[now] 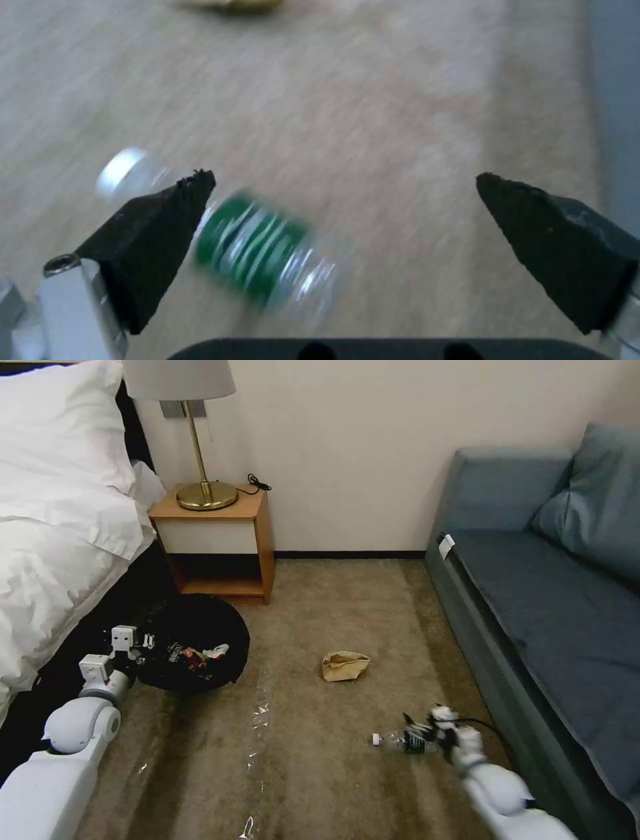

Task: Pick up the trash bin, then pick up the garbage on the floor and place it into the trash bin.

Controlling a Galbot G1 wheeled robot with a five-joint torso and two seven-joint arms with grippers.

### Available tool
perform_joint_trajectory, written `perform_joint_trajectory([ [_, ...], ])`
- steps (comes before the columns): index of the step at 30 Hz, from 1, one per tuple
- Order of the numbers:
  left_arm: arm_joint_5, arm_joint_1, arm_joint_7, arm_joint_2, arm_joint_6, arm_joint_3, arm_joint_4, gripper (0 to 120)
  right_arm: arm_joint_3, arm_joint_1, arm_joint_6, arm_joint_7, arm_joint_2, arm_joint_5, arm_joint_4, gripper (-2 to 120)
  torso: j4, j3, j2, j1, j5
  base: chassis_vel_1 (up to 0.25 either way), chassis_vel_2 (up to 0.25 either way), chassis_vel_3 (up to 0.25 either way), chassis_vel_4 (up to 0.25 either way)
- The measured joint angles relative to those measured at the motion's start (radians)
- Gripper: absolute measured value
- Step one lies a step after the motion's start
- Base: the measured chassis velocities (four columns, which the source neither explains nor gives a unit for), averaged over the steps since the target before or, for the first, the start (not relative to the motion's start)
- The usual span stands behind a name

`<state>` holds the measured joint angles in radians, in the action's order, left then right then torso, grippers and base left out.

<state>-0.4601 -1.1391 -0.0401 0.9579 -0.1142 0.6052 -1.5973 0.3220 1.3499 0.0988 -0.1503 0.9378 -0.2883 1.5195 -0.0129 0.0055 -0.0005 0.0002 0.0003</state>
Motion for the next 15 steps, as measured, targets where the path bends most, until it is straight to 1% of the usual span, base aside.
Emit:
perform_joint_trajectory([
  [1,0.003,0.000,0.000,0.006,0.000,-0.004,-0.001,4,0.003,0.018,-0.005,-0.036,-0.022,0.003,0.012,100,0.0005,0.000,0.000,0.000,0.0000,0.000,0.000,0.000,0.000],
  [2,0.003,0.000,0.000,0.006,0.000,-0.004,-0.001,4,0.003,0.018,-0.005,-0.036,-0.022,0.003,0.012,100,0.0005,0.000,0.000,0.000,0.0000,0.000,0.000,0.000,0.000],
  [4,0.009,0.001,0.003,0.016,0.000,-0.013,-0.004,4,-0.001,0.027,-0.019,-0.087,-0.033,0.005,0.010,100,0.0008,0.000,0.000,0.000,-0.0001,0.000,0.000,0.000,0.000],
  [6,0.011,0.001,0.003,0.019,0.000,-0.016,-0.004,4,-0.005,0.027,-0.024,-0.097,-0.031,0.007,0.005,100,0.0008,0.000,0.000,0.000,0.0000,0.000,0.000,0.000,0.000],
  [7,0.016,0.001,0.003,0.024,0.000,-0.021,-0.005,4,-0.027,0.017,-0.041,-0.129,-0.022,0.017,-0.018,100,0.0006,0.000,0.000,0.000,-0.0002,0.000,0.000,0.000,0.000],
  [8,0.016,0.001,0.003,0.024,0.000,-0.021,-0.005,4,-0.027,0.017,-0.041,-0.129,-0.022,0.017,-0.018,100,0.0006,0.000,0.000,0.000,-0.0002,0.000,0.000,0.000,0.000],
  [11,0.024,-0.003,0.006,0.031,0.000,-0.025,-0.008,4,-0.086,-0.025,-0.070,-0.170,0.007,0.046,-0.084,100,0.0008,0.000,0.000,0.000,-0.0001,0.000,0.000,0.000,0.000],
  [14,0.026,-0.005,0.006,0.033,-0.001,-0.025,-0.009,4,-0.105,-0.044,-0.085,-0.181,0.019,0.053,-0.110,100,0.0008,0.000,0.000,0.000,-0.0002,0.000,0.000,0.000,0.000],
  [15,0.028,-0.009,0.006,0.036,-0.001,-0.022,-0.009,4,-0.124,-0.066,-0.104,-0.195,0.031,0.061,-0.144,100,0.0007,0.000,0.000,0.000,-0.0001,0.000,0.000,0.000,0.000],
])
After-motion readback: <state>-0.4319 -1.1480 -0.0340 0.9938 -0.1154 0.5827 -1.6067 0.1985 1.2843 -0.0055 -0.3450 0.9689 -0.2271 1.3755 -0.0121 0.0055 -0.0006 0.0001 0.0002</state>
